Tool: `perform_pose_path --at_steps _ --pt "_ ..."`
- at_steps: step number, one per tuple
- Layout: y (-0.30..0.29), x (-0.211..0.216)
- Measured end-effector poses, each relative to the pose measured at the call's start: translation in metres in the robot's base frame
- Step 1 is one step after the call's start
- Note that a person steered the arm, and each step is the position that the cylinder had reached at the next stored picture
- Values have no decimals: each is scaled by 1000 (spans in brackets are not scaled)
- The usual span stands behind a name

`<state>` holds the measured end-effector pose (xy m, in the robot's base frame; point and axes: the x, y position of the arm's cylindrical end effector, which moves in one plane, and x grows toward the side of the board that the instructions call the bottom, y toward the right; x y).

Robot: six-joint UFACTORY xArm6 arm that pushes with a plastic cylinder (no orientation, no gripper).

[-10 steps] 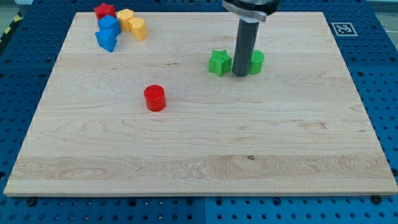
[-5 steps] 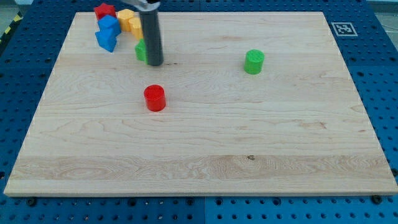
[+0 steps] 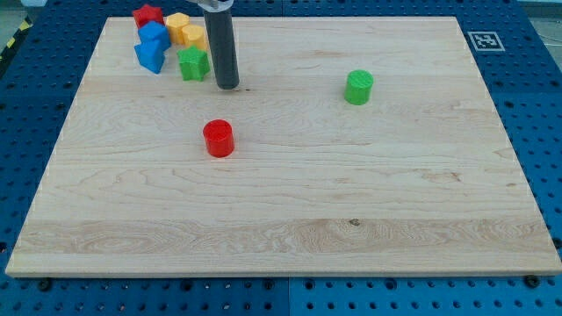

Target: Push green star right to the blue triangle

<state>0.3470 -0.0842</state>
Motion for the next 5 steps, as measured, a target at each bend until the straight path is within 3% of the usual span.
perform_pose_path --at_steps 3,5 --pt "-63 -6" --pt "11 -4"
